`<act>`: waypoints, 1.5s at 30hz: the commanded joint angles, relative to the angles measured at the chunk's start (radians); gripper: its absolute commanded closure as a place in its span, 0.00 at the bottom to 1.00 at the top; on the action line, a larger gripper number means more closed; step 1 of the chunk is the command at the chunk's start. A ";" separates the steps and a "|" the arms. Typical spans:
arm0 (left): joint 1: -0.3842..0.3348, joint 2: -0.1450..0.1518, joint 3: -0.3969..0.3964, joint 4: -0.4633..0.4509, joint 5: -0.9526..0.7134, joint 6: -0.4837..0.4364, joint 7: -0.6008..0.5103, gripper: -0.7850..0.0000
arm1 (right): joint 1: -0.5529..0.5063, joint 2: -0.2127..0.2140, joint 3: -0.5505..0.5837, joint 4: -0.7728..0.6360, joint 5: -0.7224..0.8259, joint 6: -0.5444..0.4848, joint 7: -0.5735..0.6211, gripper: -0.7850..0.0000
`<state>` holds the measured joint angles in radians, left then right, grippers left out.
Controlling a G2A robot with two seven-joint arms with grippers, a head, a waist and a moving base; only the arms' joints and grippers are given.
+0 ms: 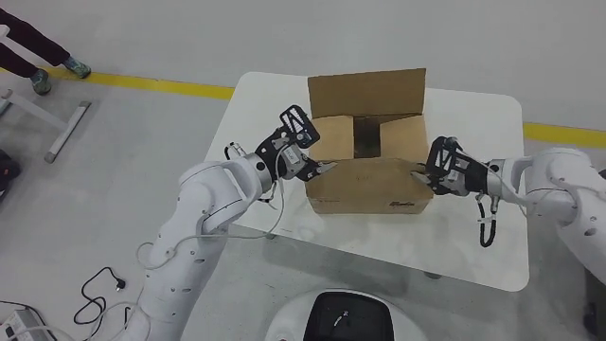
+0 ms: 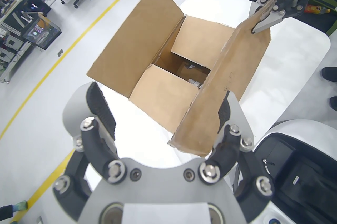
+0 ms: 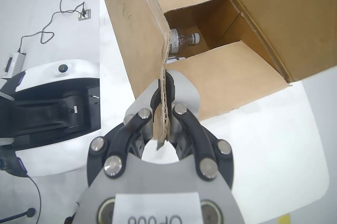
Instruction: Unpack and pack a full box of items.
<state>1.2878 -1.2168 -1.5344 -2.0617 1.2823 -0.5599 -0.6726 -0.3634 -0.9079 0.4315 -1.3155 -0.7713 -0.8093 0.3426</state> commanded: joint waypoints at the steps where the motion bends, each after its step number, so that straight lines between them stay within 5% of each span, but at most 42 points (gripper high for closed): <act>1: -0.002 0.001 -0.001 0.005 -0.006 0.026 -0.001 0.00 | -0.028 0.016 0.022 -0.045 -0.067 0.010 -0.018 1.00; 15: -0.098 0.002 0.085 0.051 0.021 0.177 -0.201 0.00 | -0.164 0.075 0.149 -0.211 -0.333 0.025 -0.186 1.00; 17: -0.112 0.001 0.107 0.067 0.031 0.192 -0.223 0.36 | -0.178 0.079 0.163 -0.221 -0.358 0.027 -0.202 1.00; 18: -0.117 0.001 0.116 0.072 0.042 0.195 -0.231 0.64 | -0.185 0.081 0.168 -0.227 -0.370 0.026 -0.211 1.00; 21: -0.123 0.002 0.137 0.080 0.060 0.195 -0.244 1.00 | -0.204 0.084 0.187 -0.239 -0.404 0.035 -0.236 1.00; 39: -0.072 0.027 0.167 0.040 0.071 -0.019 -0.240 1.00 | -0.256 0.071 0.252 -0.229 -0.430 0.024 -0.271 1.00; 45: -0.070 0.033 0.173 0.036 0.052 -0.047 -0.239 1.00 | -0.258 0.061 0.263 -0.226 -0.440 0.014 -0.276 0.89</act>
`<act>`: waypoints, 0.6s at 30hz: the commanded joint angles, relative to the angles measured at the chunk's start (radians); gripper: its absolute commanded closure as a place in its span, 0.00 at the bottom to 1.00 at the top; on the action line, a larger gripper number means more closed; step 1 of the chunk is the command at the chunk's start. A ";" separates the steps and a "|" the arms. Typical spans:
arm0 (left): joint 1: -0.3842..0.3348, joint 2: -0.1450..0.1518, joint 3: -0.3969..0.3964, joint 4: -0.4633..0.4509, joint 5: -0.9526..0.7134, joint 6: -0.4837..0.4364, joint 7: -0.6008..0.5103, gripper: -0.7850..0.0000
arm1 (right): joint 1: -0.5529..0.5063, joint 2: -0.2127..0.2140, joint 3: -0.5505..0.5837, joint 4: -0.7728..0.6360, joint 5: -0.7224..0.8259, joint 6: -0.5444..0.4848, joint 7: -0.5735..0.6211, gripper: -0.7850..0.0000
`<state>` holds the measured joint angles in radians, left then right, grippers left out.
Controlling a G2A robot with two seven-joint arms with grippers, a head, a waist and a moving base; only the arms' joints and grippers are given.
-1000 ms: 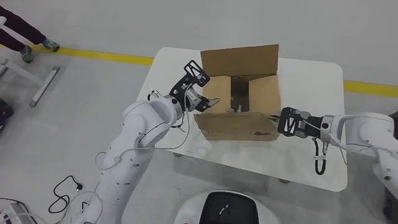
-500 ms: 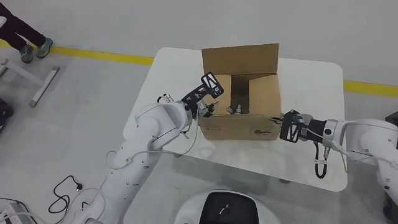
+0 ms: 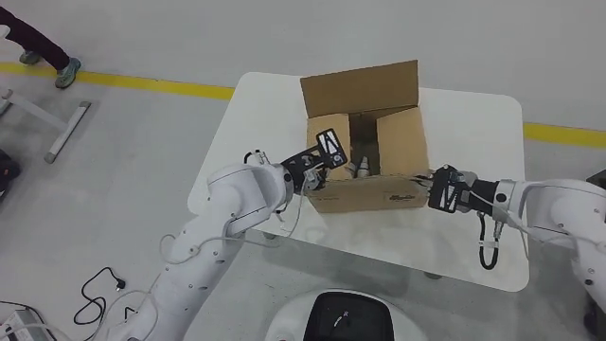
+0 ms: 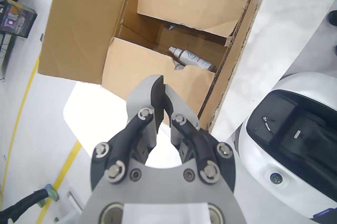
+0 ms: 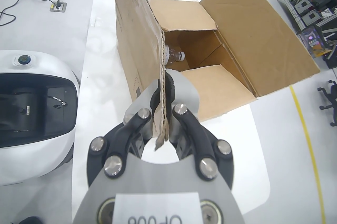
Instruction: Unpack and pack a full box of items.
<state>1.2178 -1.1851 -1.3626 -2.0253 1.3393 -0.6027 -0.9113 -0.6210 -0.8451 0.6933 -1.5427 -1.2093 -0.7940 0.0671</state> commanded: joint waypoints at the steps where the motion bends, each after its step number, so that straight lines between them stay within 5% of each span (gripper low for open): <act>1: -0.001 0.002 0.002 -0.002 -0.010 -0.014 -0.001 1.00 | -0.001 -0.003 0.003 0.002 -0.001 -0.004 -0.001 0.84; 4: -0.003 0.007 0.002 -0.006 -0.014 -0.051 -0.001 1.00 | -0.002 -0.008 0.008 0.005 -0.003 -0.008 0.000 0.56; 6: -0.004 0.010 0.003 -0.009 -0.021 -0.080 0.004 1.00 | -0.003 -0.011 0.012 0.007 -0.001 -0.013 0.000 0.28; 9: -0.006 0.017 0.002 -0.008 -0.023 -0.132 0.006 1.00 | -0.005 -0.014 0.021 0.011 0.012 -0.028 -0.007 0.31; 16: -0.001 0.027 0.002 -0.022 -0.029 -0.164 0.012 1.00 | -0.022 -0.011 0.071 0.005 0.039 -0.076 -0.085 0.00; 18: 0.006 0.030 0.006 -0.028 -0.035 -0.177 0.013 1.00 | -0.035 -0.006 0.101 0.003 0.051 -0.094 -0.134 0.00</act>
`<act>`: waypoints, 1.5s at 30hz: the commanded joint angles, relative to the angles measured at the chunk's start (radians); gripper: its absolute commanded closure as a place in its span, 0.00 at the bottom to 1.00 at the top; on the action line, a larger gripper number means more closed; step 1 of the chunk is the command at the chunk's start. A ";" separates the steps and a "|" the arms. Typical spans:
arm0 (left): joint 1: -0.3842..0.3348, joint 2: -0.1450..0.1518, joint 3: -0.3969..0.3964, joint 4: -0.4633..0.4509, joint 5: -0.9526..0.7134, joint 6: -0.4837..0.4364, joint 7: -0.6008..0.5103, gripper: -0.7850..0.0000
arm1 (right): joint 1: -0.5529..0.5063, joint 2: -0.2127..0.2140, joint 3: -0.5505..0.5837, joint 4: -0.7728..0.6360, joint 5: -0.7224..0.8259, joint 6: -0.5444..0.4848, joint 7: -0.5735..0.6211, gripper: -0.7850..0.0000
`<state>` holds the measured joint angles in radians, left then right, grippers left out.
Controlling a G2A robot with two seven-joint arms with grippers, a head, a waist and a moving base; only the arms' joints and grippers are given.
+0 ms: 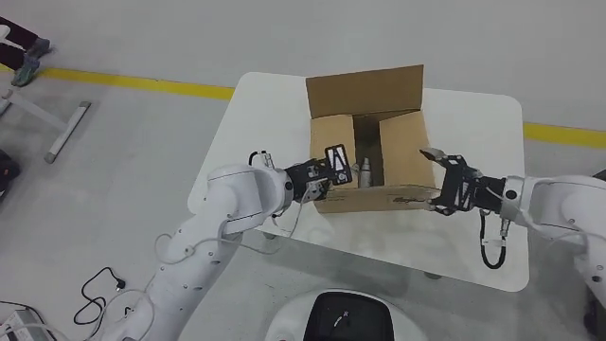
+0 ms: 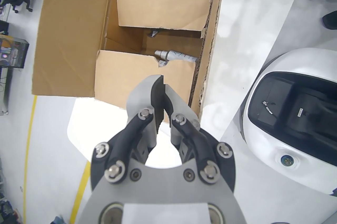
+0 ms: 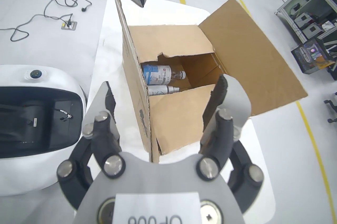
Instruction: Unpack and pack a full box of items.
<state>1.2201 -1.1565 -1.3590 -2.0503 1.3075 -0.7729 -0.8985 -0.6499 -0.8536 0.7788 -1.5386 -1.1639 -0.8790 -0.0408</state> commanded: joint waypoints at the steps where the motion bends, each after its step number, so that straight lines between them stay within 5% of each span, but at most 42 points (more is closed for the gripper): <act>1: 0.008 0.003 0.004 -0.008 -0.005 -0.017 -0.001 1.00 | -0.015 0.006 0.032 -0.004 0.013 -0.015 -0.055 0.00; 3: 0.017 0.007 0.004 -0.018 -0.004 -0.031 0.002 1.00 | -0.034 0.013 0.065 0.000 0.031 -0.030 -0.107 0.07; 4: 0.021 0.009 0.005 -0.022 -0.003 -0.038 0.003 1.00 | -0.045 0.016 0.081 0.003 0.046 -0.037 -0.131 0.25; 6: 0.029 0.012 0.006 -0.030 0.000 -0.055 0.012 1.00 | -0.059 0.020 0.105 0.013 0.067 -0.048 -0.151 0.87; 7: 0.032 0.014 0.006 -0.034 0.005 -0.067 0.020 1.00 | -0.068 0.020 0.112 0.015 0.084 -0.055 -0.162 1.00; 14: 0.071 0.031 0.004 -0.050 0.030 -0.169 0.065 1.00 | -0.078 0.002 0.096 0.096 0.251 -0.046 -0.081 1.00; 30: 0.109 0.064 0.010 -0.058 0.068 -0.238 0.129 0.98 | 0.084 -0.122 -0.160 0.285 0.637 0.010 0.474 1.00; 33: 0.108 0.068 0.004 -0.055 0.064 -0.225 0.132 0.37 | 0.104 -0.138 -0.183 0.313 0.655 -0.026 0.508 1.00; 34: 0.107 0.069 0.003 -0.055 0.064 -0.221 0.132 0.00 | 0.110 -0.143 -0.192 0.323 0.655 -0.042 0.523 1.00; 45: 0.073 0.076 -0.003 -0.042 0.068 -0.121 0.140 0.00 | 0.141 -0.183 -0.237 0.367 0.594 -0.133 0.548 1.00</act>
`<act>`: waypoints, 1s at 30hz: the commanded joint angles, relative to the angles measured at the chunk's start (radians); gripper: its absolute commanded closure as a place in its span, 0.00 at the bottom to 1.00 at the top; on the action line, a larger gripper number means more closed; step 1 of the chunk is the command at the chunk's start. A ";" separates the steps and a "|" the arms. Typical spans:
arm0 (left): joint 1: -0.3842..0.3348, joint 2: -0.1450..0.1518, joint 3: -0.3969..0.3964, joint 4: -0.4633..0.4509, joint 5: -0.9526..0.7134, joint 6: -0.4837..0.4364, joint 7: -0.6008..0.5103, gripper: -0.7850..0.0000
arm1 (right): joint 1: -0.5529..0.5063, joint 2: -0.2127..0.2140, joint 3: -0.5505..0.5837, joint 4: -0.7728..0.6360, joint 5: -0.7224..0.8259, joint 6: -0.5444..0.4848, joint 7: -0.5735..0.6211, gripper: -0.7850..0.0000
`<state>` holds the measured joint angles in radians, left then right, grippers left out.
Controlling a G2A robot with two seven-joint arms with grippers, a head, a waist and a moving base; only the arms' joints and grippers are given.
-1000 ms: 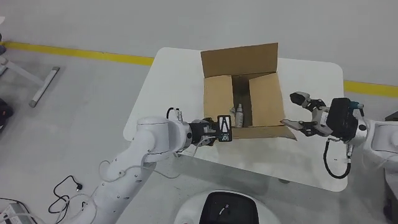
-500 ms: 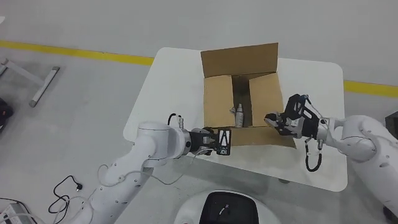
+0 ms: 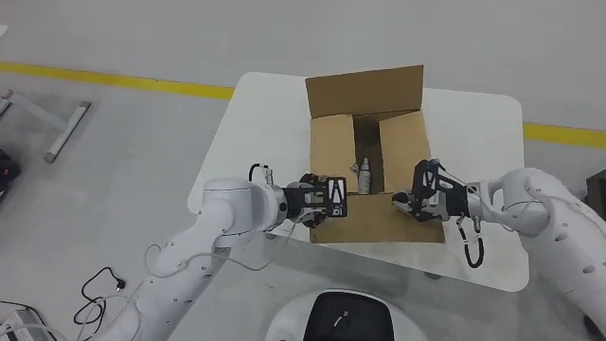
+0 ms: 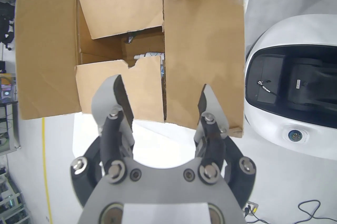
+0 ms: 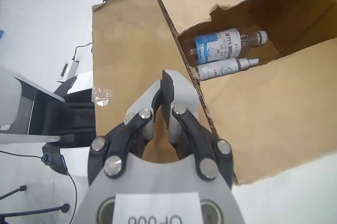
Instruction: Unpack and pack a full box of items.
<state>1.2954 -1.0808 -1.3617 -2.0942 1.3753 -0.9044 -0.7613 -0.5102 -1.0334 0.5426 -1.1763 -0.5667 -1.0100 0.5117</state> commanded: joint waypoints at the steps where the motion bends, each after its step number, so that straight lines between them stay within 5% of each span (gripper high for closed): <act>1: -0.004 0.001 0.000 0.004 0.000 0.020 0.006 0.00 | 0.002 -0.006 -0.003 0.008 -0.010 -0.002 -0.006 1.00; 20: -0.025 0.010 -0.002 0.028 -0.041 0.135 -0.022 0.00 | 0.008 -0.057 -0.015 0.080 -0.160 0.005 -0.096 1.00; 30: -0.027 0.016 0.003 0.032 -0.048 0.159 -0.017 0.00 | -0.037 -0.003 0.177 0.001 -0.285 0.016 -0.405 1.00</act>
<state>1.2691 -1.0650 -1.3598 -2.0626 1.3283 -0.7472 -0.7793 -0.5357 -1.0463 0.6840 -1.1731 -0.8316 -1.0065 0.1379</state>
